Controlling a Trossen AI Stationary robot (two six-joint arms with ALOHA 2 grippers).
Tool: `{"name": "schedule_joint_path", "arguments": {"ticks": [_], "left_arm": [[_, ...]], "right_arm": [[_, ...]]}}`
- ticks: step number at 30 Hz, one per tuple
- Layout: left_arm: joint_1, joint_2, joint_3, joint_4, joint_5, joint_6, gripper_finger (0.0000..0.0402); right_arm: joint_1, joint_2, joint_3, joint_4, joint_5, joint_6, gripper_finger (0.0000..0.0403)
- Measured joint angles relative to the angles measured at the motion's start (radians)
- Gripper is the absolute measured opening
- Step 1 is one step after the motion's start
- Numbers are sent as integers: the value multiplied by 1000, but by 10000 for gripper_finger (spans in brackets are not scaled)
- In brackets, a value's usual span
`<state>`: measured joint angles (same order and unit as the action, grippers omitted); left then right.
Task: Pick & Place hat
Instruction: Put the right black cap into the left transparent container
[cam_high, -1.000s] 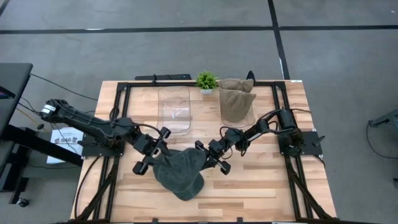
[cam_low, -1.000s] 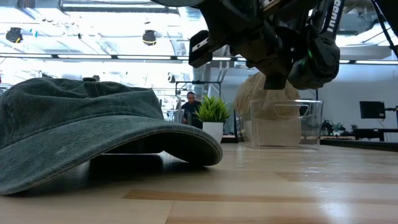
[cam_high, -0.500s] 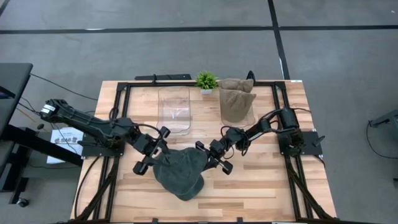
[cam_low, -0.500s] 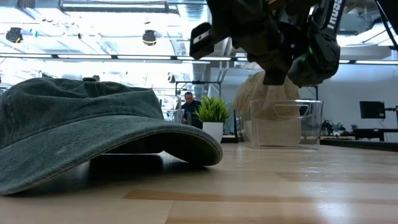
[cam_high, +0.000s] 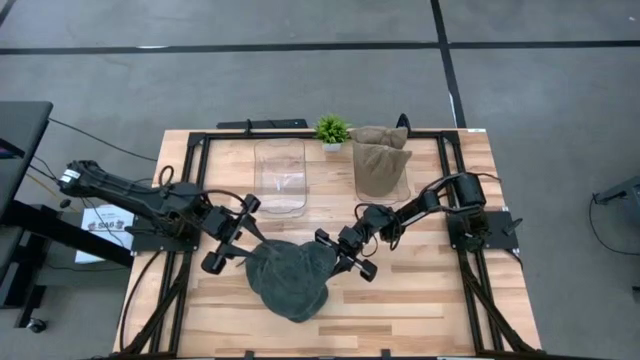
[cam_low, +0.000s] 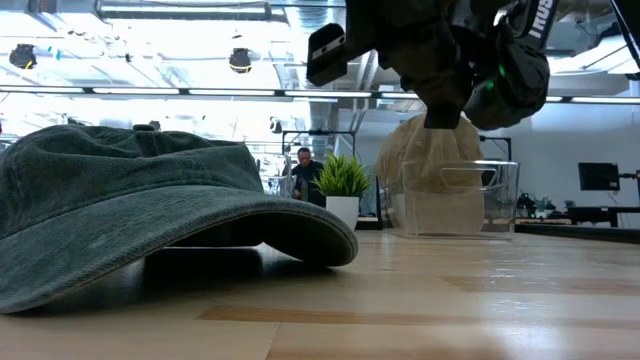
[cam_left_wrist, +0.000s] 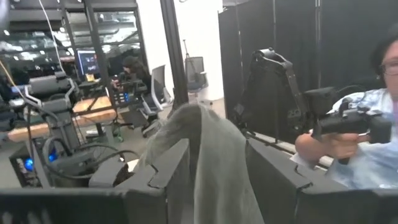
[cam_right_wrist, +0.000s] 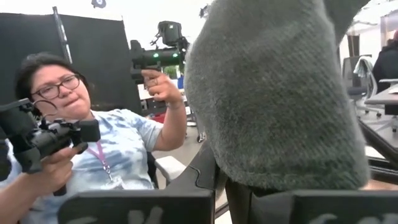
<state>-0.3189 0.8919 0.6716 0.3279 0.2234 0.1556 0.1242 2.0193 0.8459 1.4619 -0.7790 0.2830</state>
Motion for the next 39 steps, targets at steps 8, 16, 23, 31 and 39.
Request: {"name": "schedule_joint_path", "arguments": {"ticks": [8, 16, 23, 31, 39], "left_arm": [[0, -8, 0, -86, 0, -79, 154], [-1, 53, 0, -126, -40, -122, 154], [-13, 123, 0, -120, -40, -161, 154], [-51, 171, 0, -85, -40, -162, 154], [-77, 171, 0, -78, -39, -134, 154]], "right_arm": [[0, -9, 0, -3, -19, 4, 1], [14, -80, -1, -89, -53, -44, 1], [44, -242, -1, -483, 50, -295, 1], [85, -457, -1, -814, 212, -450, 1], [129, -662, -1, -1121, 259, -543, 4]]}}
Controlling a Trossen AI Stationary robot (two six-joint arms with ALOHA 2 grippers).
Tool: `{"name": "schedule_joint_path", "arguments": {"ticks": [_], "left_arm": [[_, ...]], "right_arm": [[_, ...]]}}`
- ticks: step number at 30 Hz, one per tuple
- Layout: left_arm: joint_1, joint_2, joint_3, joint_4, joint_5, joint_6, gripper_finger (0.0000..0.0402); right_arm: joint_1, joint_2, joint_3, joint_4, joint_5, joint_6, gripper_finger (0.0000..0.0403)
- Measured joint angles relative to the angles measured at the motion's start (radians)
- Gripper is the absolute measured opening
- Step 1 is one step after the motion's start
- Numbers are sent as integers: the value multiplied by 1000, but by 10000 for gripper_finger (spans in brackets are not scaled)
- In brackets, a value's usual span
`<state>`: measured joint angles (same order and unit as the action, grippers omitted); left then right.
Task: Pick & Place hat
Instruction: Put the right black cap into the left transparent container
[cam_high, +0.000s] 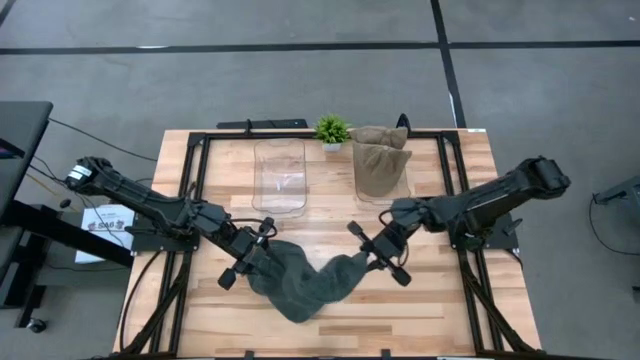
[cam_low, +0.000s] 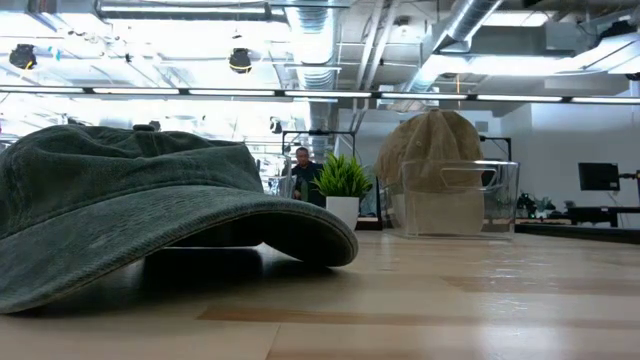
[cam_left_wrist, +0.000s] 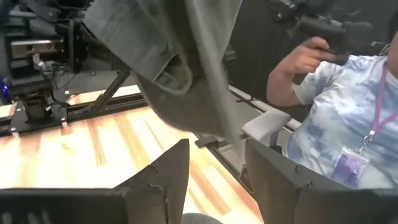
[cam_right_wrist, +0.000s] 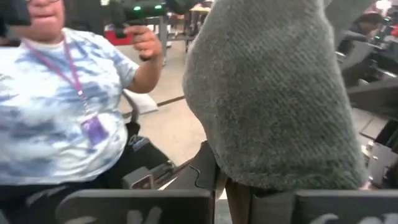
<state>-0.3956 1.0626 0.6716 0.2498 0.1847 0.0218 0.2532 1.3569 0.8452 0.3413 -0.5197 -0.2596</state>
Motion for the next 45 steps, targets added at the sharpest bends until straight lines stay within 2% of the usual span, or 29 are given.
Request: {"name": "schedule_joint_path", "arguments": {"ticks": [5, 11, 18, 26, 34, 37, 45], "left_arm": [[-3, 0, 0, 31, -1, 28, 154], [4, 15, 0, 80, -2, 29, 154], [4, 24, 0, 96, -4, 18, 154], [4, 24, 0, 100, -23, -4, 154], [4, 26, 0, 101, -124, 75, 154], [4, 27, 0, 104, -126, 78, 154], [28, 94, 0, 140, -126, 78, 154]], "right_arm": [[25, -38, 0, -57, 47, -56, 2], [17, -11, 0, -75, 56, -80, 2], [-1, 6, 0, -190, 65, -82, 2], [2, 6, 0, -347, 231, -58, 1], [2, 6, 0, -387, 282, -49, 1], [1, 13, -1, -393, 318, -36, 1], [-10, 68, -3, -370, 317, -30, 1]]}}
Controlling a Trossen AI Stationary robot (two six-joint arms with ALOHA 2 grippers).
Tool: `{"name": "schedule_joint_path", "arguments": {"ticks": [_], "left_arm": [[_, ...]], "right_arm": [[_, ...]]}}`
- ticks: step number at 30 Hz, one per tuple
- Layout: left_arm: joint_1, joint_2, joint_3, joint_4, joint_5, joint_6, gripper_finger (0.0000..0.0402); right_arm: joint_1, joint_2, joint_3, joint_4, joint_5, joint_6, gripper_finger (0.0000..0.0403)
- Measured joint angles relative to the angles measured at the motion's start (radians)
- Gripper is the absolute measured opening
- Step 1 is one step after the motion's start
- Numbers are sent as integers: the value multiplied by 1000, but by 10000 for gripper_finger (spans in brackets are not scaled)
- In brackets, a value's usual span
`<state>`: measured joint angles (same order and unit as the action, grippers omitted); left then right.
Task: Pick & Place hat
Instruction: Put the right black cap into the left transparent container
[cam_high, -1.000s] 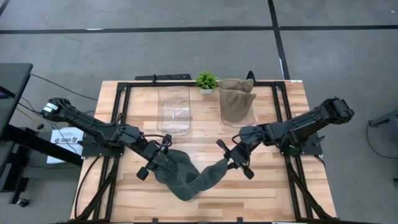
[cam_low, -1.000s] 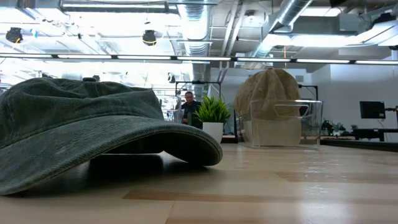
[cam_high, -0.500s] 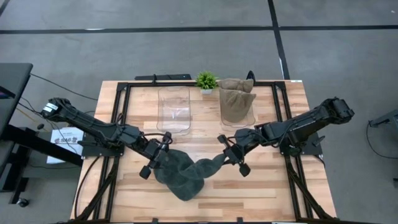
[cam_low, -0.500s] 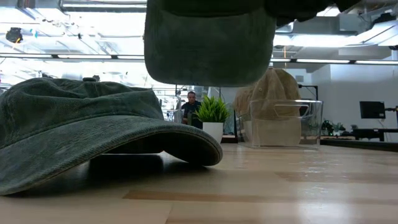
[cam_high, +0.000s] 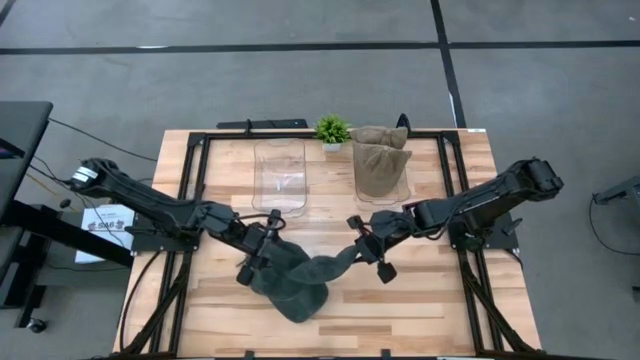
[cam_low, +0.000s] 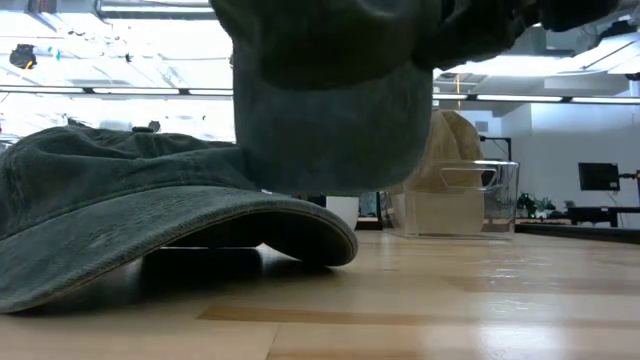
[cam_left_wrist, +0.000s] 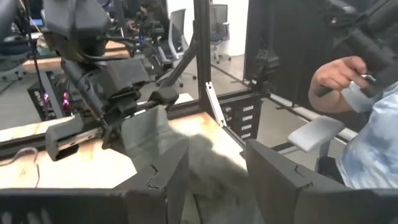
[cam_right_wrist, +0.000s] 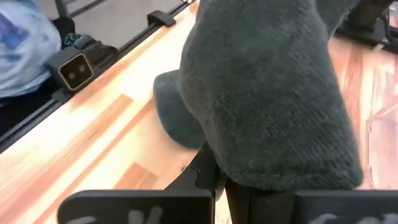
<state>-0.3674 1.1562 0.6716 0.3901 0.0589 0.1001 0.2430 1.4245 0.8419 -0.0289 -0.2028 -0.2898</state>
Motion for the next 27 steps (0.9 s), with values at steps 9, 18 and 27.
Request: {"name": "schedule_joint_path", "arguments": {"ticks": [9, 18, 27], "left_arm": [[11, 82, 1, 77, -3, -4, 154], [12, 123, 1, 89, -176, -34, 154], [17, 123, 2, 97, -190, -39, 154]], "right_arm": [[-23, 39, 0, 16, -4, 1, 1], [-23, 35, 0, 11, -4, 2, 2], [-23, 36, 0, 7, -3, 2, 2]]}}
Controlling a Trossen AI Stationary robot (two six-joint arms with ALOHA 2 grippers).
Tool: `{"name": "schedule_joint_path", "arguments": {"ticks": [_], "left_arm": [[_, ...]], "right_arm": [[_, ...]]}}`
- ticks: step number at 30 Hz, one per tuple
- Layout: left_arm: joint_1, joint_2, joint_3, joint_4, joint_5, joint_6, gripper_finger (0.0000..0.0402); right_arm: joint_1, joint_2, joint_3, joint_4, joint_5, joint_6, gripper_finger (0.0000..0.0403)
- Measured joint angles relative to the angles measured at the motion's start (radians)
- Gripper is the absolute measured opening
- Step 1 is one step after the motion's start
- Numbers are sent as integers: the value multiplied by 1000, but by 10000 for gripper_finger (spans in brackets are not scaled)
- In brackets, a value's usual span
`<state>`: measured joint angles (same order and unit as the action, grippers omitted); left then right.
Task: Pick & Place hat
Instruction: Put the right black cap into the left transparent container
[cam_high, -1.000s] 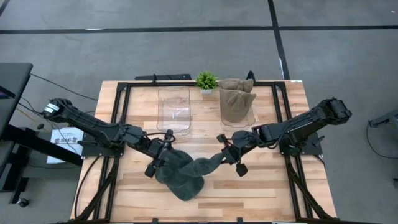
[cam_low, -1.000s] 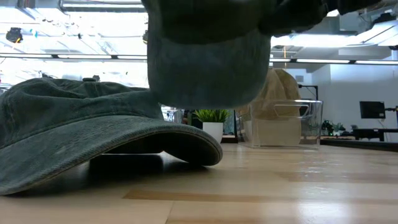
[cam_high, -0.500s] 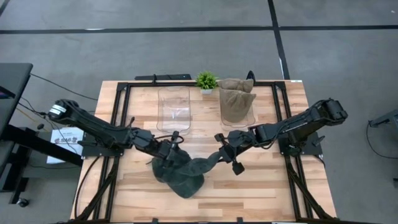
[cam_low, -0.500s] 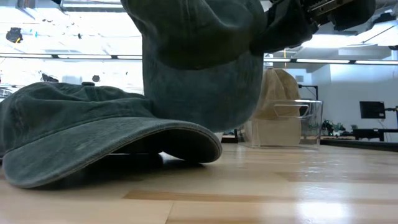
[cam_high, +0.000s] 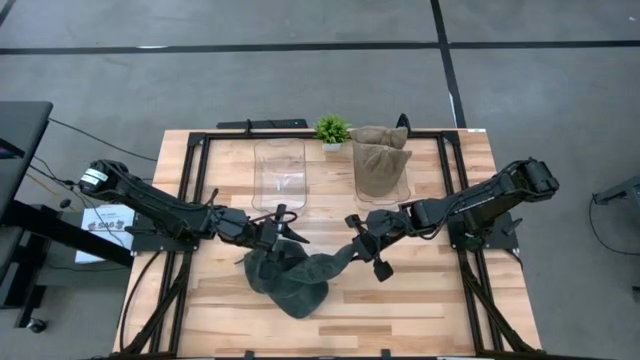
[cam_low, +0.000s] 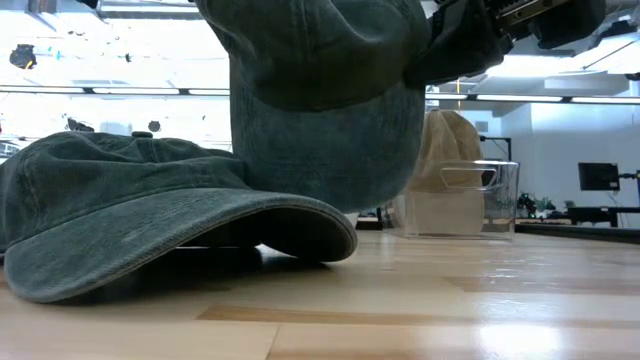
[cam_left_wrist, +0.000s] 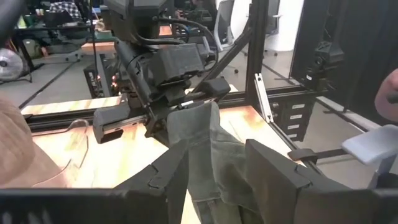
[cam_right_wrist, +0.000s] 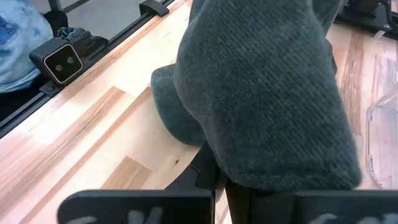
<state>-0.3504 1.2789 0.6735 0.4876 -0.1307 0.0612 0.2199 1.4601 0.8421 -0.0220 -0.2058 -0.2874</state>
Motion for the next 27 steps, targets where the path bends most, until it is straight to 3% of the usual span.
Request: {"name": "schedule_joint_path", "arguments": {"ticks": [27], "left_arm": [[18, -1, 0, -1, 83, -281, 154]], "right_arm": [[-8, 0, 0, -6, 59, 19, 2]]}}
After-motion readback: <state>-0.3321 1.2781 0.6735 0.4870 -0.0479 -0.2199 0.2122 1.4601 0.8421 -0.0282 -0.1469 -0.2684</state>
